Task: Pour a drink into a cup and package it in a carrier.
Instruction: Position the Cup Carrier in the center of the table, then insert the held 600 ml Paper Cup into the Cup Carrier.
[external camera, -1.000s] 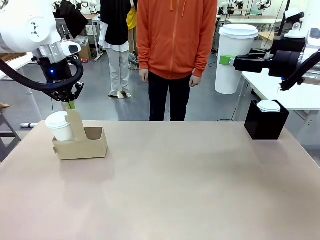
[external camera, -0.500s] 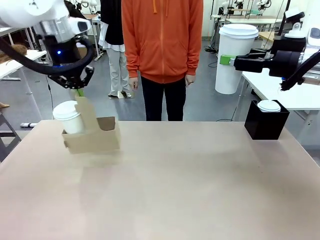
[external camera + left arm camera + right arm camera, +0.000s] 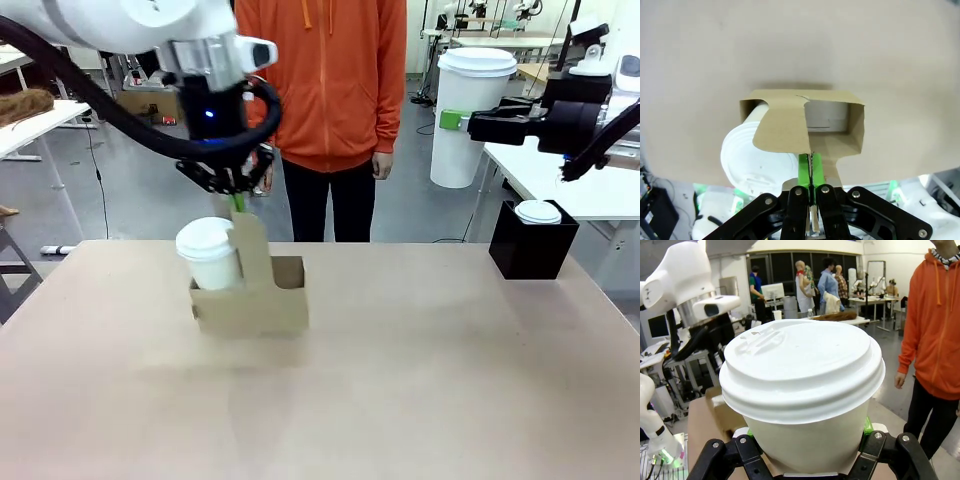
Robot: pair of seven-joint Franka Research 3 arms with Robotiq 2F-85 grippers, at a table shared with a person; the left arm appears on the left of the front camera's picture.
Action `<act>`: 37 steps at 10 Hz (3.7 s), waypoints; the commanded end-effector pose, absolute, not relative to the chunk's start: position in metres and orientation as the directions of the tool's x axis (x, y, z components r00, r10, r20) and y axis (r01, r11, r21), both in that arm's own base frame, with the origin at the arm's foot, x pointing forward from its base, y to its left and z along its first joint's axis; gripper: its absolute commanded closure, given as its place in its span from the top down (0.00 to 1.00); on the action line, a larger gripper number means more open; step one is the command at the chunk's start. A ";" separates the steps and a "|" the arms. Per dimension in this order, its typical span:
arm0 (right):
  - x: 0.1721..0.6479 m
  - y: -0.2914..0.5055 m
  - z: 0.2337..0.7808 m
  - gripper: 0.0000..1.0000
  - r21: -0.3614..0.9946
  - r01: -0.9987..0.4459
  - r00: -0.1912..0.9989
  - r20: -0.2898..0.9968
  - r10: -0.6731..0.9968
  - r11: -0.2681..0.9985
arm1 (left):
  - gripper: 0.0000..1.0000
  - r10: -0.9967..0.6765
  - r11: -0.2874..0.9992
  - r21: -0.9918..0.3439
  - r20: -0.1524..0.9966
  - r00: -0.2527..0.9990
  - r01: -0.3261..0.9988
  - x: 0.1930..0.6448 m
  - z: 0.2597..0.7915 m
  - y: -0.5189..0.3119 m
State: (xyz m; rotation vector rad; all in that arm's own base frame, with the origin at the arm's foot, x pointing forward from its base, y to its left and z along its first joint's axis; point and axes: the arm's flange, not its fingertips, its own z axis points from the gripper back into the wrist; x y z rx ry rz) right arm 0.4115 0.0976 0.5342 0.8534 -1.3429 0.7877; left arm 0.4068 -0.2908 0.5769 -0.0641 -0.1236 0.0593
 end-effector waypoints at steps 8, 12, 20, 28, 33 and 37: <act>0.412 0.100 0.538 0.80 0.064 -0.872 0.066 0.998 -0.014 0.485 | 0.02 -0.014 1.000 0.016 0.082 0.997 0.013 0.386 0.506 -0.421; 0.412 0.100 0.538 0.80 0.064 -0.872 0.066 0.998 -0.014 0.485 | 0.02 0.012 1.000 0.017 0.069 0.998 -0.013 0.378 0.488 -0.423; 0.412 0.100 0.538 0.80 0.064 -0.872 0.066 0.998 -0.014 0.485 | 0.61 -0.012 1.000 -0.014 0.046 0.999 0.013 0.385 0.502 -0.415; 0.447 0.102 0.475 0.80 0.111 -0.956 0.122 0.992 0.023 0.270 | 1.00 -0.473 0.863 -0.171 0.060 0.879 0.476 0.367 0.596 -0.303; 0.430 0.129 0.415 0.80 0.040 -0.988 0.044 0.999 0.022 0.147 | 1.00 -0.745 0.597 -0.115 0.290 0.602 0.794 0.381 0.569 -0.175; 0.431 0.132 0.410 0.80 0.068 -0.982 0.076 0.996 0.042 0.177 | 1.00 -0.747 0.622 -0.065 0.250 0.617 0.780 0.393 0.575 -0.166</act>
